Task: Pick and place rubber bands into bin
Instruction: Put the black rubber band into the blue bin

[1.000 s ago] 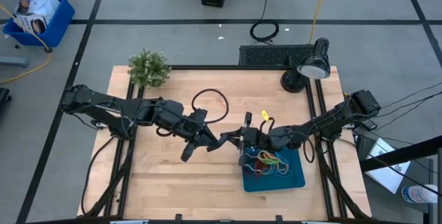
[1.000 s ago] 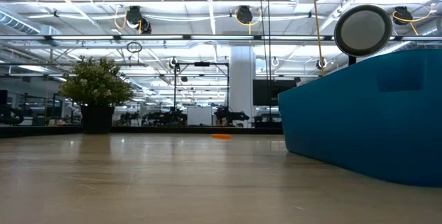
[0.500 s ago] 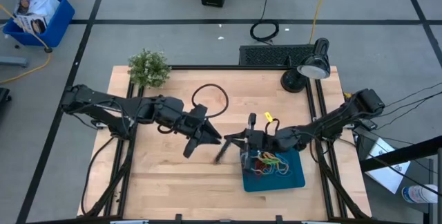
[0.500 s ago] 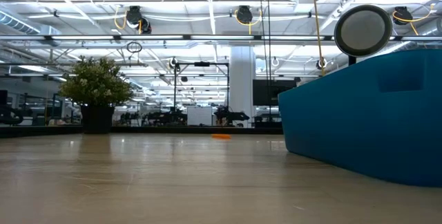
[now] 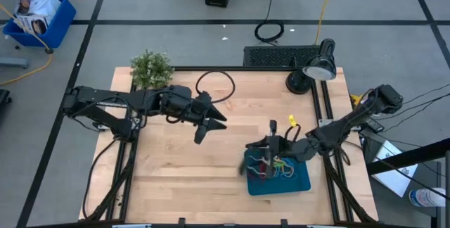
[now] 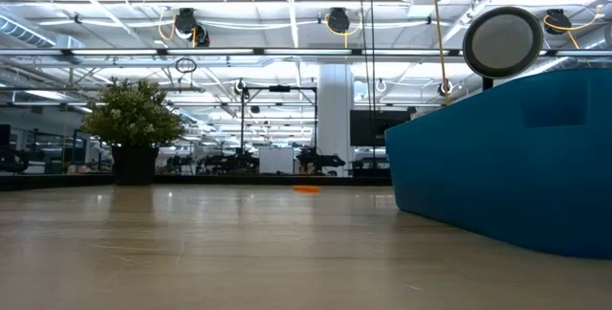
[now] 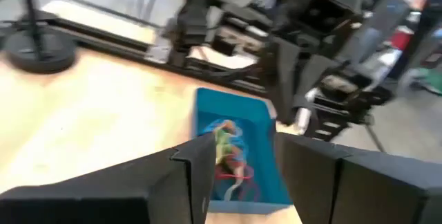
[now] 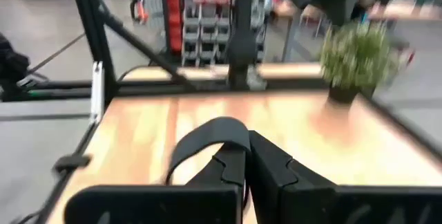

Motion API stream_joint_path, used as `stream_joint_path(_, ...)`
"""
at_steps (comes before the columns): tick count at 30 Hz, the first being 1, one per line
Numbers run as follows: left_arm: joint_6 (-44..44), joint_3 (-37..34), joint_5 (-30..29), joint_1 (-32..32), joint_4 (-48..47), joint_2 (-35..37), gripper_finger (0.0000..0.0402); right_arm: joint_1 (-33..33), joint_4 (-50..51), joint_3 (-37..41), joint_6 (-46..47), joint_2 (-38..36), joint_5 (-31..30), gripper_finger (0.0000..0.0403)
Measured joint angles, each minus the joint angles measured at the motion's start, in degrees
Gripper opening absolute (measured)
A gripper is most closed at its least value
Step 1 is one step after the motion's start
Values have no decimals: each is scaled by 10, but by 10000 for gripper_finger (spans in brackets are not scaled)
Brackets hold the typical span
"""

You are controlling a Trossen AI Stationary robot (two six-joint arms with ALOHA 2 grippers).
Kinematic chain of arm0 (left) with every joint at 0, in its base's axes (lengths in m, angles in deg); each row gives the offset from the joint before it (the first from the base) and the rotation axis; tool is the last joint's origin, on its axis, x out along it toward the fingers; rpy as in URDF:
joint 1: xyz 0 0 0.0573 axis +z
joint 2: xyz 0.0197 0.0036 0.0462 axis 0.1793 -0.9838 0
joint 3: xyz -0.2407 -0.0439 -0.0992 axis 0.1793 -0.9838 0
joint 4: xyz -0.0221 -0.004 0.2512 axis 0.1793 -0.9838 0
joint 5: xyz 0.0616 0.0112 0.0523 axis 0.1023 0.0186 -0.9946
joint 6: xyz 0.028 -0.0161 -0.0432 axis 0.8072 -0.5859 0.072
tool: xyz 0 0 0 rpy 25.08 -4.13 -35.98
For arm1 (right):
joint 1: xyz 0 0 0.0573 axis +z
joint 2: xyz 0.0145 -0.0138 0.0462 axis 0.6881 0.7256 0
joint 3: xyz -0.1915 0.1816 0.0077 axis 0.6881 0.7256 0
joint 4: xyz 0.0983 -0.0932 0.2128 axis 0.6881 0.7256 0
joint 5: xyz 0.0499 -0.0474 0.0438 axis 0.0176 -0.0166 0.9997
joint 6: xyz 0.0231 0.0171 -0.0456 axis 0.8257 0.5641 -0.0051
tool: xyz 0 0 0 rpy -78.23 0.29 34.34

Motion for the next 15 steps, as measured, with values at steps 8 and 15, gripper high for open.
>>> stream_joint_path(8,15,0,-12,17,-19,-4,154,22,162,0,228,-33,99,0)
stream_joint_path(15,55,-1,-13,25,-23,-19,154,20,338,0,428,-12,215,0)
